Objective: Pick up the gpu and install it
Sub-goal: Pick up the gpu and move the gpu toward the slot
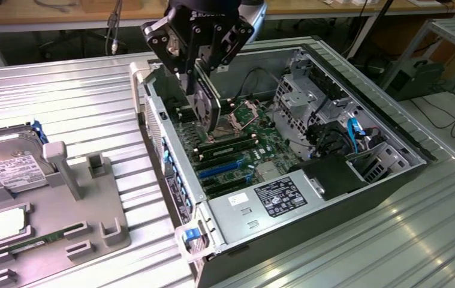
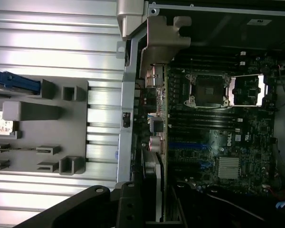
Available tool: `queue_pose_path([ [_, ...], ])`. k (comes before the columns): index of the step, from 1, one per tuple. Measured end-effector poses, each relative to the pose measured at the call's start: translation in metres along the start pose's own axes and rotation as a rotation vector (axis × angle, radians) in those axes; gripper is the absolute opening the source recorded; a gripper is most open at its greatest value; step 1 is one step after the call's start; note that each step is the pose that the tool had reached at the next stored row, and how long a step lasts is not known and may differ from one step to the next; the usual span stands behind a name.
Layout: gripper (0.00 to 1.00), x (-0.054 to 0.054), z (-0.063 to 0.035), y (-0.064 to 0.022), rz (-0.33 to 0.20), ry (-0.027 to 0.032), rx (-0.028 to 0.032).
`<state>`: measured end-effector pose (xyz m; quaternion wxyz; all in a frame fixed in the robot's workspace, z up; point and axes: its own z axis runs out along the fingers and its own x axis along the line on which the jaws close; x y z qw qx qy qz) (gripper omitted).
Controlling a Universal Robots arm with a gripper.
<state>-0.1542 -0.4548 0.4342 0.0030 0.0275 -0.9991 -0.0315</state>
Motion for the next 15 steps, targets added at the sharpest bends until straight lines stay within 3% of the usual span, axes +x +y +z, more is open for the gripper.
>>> queue_pose_path([
  [15, 0.28, -0.023, -0.0001, -0.0013, 0.000, -0.0001, 0.0000],
])
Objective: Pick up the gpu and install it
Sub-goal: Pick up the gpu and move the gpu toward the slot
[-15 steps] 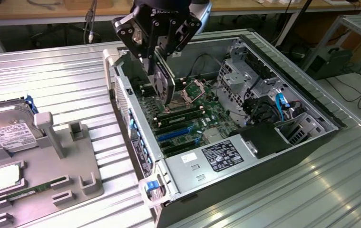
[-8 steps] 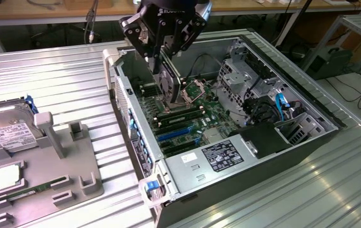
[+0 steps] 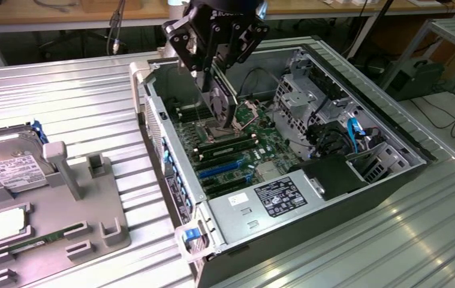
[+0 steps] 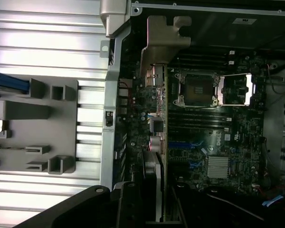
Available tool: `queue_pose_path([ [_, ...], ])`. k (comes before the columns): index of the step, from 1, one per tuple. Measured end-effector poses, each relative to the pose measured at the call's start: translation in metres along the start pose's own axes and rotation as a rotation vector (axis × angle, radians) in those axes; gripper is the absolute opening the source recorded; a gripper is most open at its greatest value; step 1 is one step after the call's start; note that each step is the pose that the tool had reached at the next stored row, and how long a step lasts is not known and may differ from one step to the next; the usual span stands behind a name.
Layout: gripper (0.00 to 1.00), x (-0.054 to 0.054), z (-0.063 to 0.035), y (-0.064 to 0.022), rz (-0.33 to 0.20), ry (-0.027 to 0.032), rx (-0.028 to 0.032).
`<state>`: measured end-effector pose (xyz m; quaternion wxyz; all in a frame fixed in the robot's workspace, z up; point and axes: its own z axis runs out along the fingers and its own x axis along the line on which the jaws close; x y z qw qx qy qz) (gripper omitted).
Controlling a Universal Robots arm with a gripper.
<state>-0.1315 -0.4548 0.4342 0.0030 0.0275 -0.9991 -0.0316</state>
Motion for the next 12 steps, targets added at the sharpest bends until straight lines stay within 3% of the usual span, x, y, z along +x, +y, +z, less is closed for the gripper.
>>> queue_pose_path([
  [12, 0.28, -0.022, -0.0002, -0.0012, 0.000, 0.0000, 0.0000],
])
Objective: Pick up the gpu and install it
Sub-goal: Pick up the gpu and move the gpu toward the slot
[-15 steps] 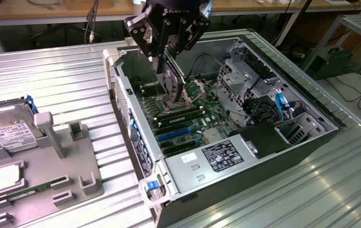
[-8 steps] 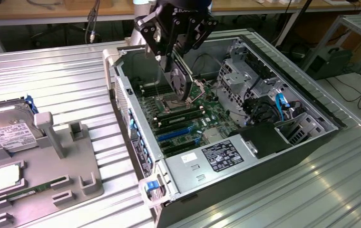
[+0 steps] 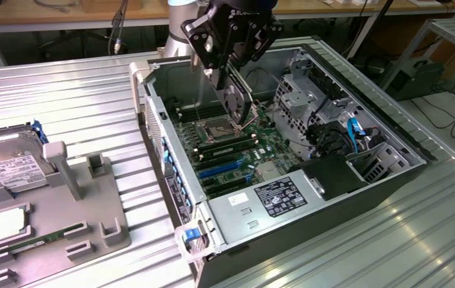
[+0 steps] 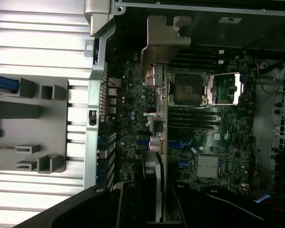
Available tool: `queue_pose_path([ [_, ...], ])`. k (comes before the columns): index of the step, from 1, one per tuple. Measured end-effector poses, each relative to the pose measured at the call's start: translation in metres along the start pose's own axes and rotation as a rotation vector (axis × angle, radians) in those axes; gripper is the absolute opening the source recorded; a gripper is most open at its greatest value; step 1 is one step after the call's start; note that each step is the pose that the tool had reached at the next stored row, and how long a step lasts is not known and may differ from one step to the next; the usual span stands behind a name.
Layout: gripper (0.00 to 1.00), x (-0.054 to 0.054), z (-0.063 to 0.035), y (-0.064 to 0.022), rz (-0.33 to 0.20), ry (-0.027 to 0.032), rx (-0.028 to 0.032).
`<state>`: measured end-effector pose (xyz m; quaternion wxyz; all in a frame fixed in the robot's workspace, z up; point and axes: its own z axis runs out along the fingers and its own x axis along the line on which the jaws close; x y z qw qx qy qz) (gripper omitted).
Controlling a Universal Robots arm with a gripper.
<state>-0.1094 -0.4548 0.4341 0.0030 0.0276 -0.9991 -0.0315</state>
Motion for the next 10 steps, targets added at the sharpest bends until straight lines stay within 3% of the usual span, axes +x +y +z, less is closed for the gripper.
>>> queue_pose_path([
  [10, 0.28, -0.015, -0.0001, -0.0008, 0.000, 0.0000, 0.0000],
])
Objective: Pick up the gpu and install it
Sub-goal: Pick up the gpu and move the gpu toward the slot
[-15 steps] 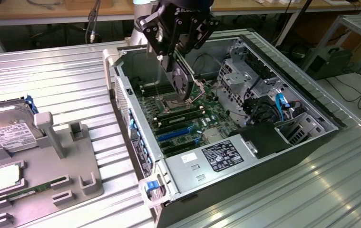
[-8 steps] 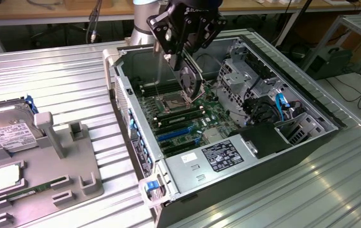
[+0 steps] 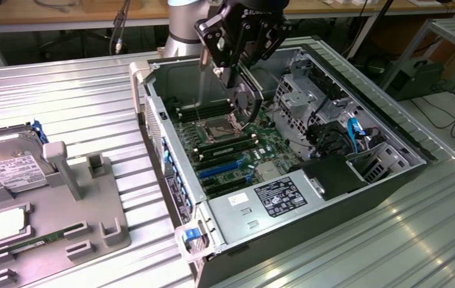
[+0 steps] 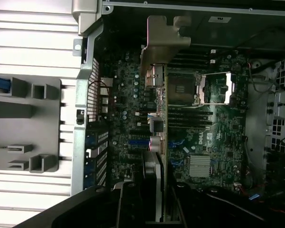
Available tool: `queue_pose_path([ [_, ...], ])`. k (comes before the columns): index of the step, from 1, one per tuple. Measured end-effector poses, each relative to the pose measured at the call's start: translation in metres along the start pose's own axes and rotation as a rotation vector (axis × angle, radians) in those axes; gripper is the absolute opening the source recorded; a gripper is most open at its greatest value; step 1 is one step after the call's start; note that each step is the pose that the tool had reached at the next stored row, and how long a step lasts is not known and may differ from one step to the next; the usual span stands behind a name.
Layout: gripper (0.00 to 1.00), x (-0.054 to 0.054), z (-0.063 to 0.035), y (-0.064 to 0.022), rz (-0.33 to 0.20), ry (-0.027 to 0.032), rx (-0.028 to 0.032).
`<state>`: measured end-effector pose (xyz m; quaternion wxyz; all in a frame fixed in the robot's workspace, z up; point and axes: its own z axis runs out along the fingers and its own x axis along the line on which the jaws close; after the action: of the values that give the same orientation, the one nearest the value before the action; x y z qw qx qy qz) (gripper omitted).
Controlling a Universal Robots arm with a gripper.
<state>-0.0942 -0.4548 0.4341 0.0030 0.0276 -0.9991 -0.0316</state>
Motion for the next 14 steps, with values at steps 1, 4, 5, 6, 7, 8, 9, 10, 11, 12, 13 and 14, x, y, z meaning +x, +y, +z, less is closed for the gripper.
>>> queue_pose_path([
  [1, 0.28, -0.001, 0.0000, -0.0001, 0.000, 0.0000, 0.0001],
  [4, 0.28, -0.006, -0.0001, -0.0003, 0.000, 0.0000, 0.0000],
  [5, 0.28, -0.007, -0.0001, -0.0004, 0.000, 0.0000, 0.0000],
  [6, 0.28, -0.009, -0.0001, -0.0005, 0.000, 0.0000, 0.0000],
  [7, 0.28, -0.011, -0.0001, -0.0006, 0.000, 0.0000, 0.0001],
  [8, 0.28, -0.012, -0.0001, -0.0007, 0.000, 0.0000, 0.0000],
  [9, 0.28, -0.014, -0.0001, -0.0008, 0.000, 0.0000, 0.0000],
  [10, 0.28, -0.015, -0.0001, -0.0008, 0.000, 0.0000, 0.0000],
  [11, 0.28, -0.017, -0.0001, -0.0009, 0.000, 0.0000, 0.0000],
  [12, 0.28, -0.019, -0.0001, -0.0010, 0.000, 0.0000, 0.0000],
  [13, 0.28, -0.020, -0.0001, -0.0011, 0.000, 0.0000, 0.0000],
  [14, 0.28, -0.022, -0.0001, -0.0012, 0.000, 0.0000, 0.0000],
])
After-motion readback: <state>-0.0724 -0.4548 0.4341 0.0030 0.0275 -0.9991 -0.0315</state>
